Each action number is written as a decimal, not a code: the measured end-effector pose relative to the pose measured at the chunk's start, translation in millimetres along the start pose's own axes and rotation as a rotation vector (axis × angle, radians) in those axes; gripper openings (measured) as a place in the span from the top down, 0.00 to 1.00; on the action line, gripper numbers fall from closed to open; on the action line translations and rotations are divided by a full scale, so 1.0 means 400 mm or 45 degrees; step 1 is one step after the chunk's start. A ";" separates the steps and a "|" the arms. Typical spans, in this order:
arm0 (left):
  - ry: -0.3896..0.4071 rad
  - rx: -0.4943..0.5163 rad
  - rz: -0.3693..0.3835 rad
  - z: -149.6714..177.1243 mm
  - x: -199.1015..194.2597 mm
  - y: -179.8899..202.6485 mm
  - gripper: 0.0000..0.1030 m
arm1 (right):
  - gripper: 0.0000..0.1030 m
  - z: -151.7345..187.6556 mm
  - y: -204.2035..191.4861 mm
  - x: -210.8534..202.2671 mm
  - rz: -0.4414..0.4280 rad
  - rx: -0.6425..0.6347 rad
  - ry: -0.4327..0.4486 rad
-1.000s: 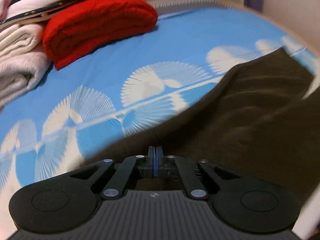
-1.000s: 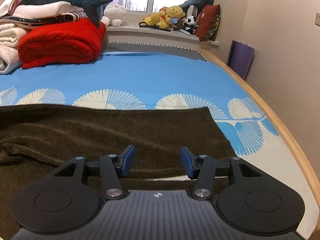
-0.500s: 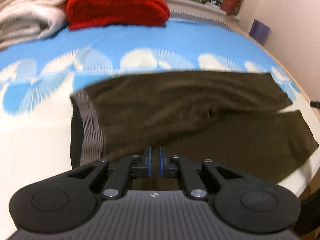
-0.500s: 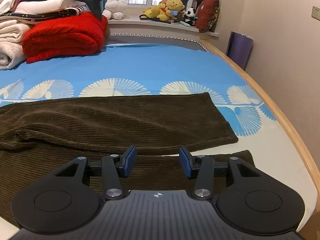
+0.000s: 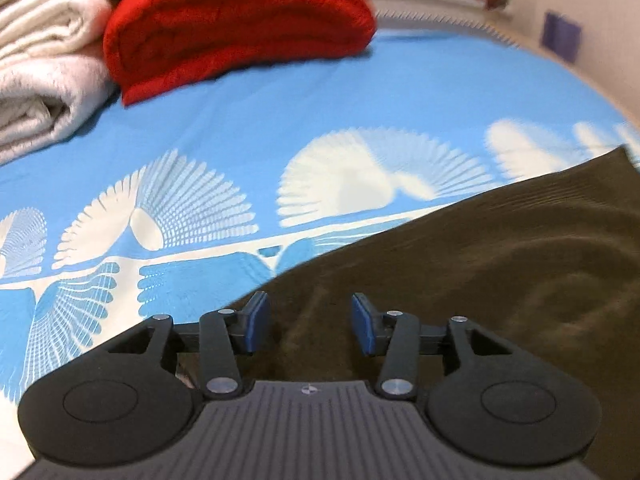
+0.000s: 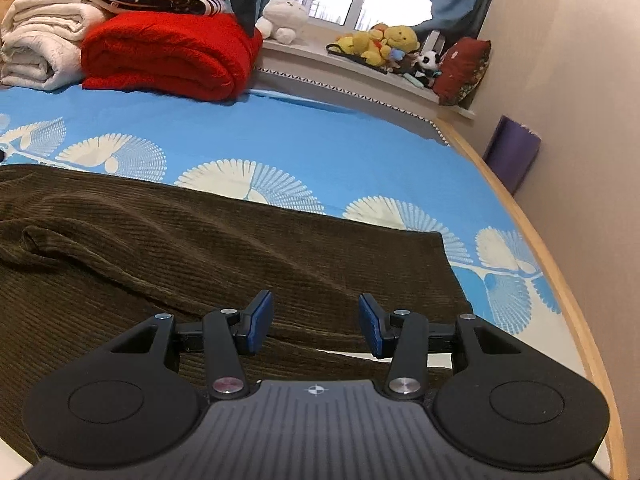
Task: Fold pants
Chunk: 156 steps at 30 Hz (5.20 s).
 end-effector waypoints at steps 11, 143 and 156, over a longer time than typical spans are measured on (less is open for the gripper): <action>-0.254 0.069 0.098 -0.049 0.181 -0.044 0.89 | 0.53 0.016 0.065 0.059 -0.006 0.043 -0.058; -0.351 -1.223 -0.076 0.601 -0.417 -0.090 0.74 | 0.84 0.561 0.642 -0.020 0.271 1.693 -0.364; -0.349 -1.136 -0.074 0.595 -0.431 -0.086 0.85 | 0.94 0.451 0.665 -0.088 0.443 1.488 -0.115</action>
Point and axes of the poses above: each gripper's, at about its wrist camera, not at the fingertips, and x roughly the way its jaws point, y to its right, z to its underside, the point moved 3 cm from there along x, roughly the way its jaws point, and after that the axes turned 5 degrees about x, right-handed, at the moved point
